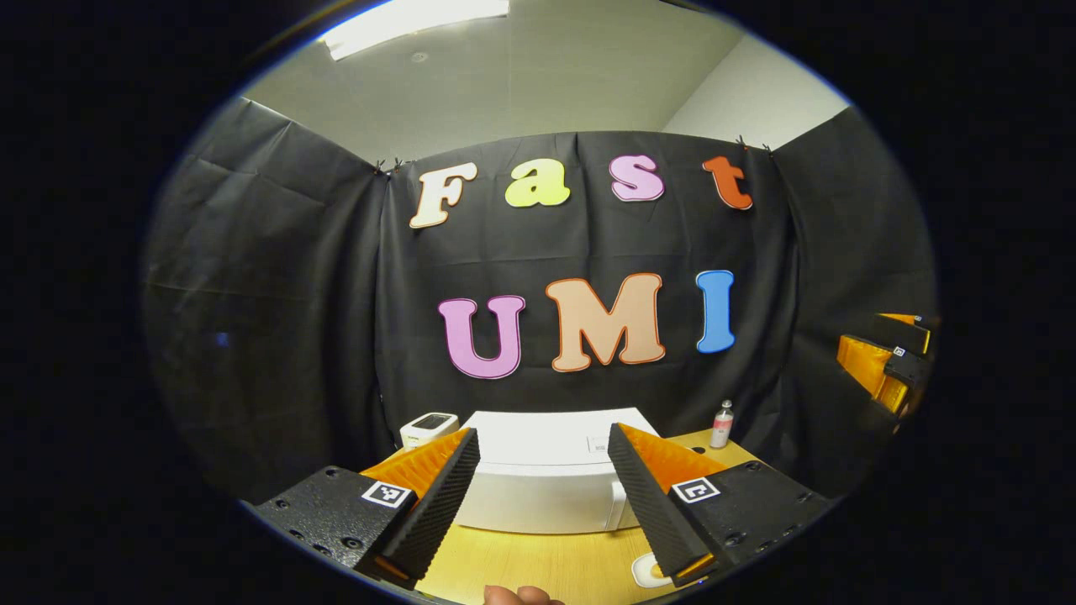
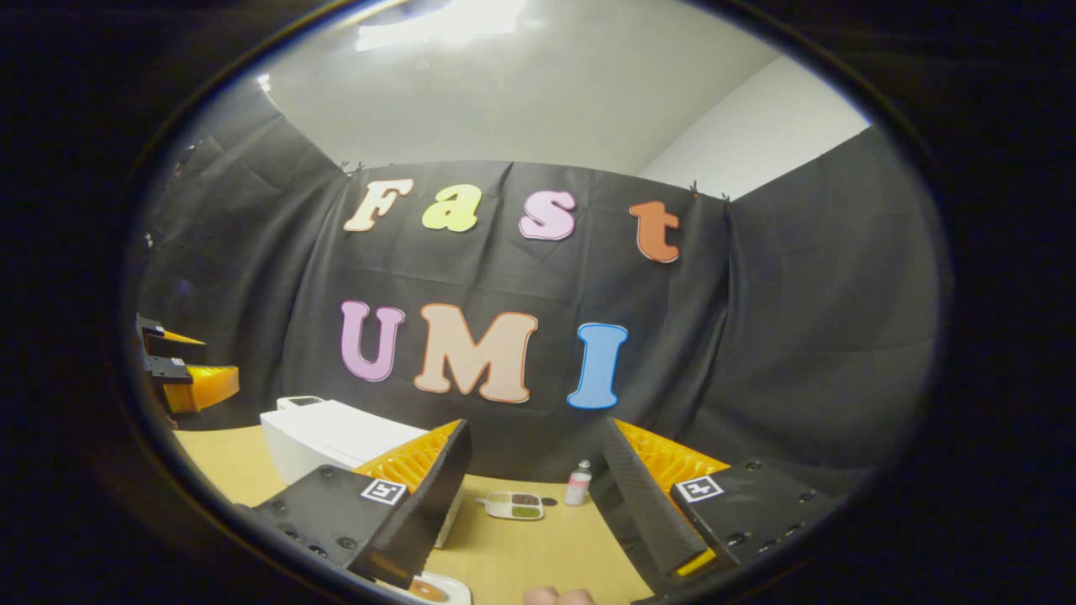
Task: Open the microwave oven with the left hand, put the food in, and close the microwave oven.
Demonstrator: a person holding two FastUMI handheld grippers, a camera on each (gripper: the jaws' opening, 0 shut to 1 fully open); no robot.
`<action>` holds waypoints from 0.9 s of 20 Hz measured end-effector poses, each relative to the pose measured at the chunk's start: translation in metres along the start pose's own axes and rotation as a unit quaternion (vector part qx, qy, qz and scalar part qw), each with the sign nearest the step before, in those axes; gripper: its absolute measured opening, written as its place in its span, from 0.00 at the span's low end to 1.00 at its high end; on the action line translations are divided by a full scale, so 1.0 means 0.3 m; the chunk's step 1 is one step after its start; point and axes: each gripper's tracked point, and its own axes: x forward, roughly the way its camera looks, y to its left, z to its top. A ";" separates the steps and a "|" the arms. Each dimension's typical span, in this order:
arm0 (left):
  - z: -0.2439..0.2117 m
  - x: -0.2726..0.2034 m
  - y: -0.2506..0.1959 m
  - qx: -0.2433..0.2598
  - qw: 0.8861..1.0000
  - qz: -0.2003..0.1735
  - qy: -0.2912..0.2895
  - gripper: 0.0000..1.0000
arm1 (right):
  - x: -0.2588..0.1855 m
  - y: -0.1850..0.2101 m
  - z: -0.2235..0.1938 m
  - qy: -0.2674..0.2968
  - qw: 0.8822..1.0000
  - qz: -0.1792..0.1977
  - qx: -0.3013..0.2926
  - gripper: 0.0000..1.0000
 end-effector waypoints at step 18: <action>-0.144 0.136 -0.097 0.000 0.999 -0.030 0.028 0.97 | 0.046 -0.003 -0.043 0.008 1.000 0.008 -0.007 0.96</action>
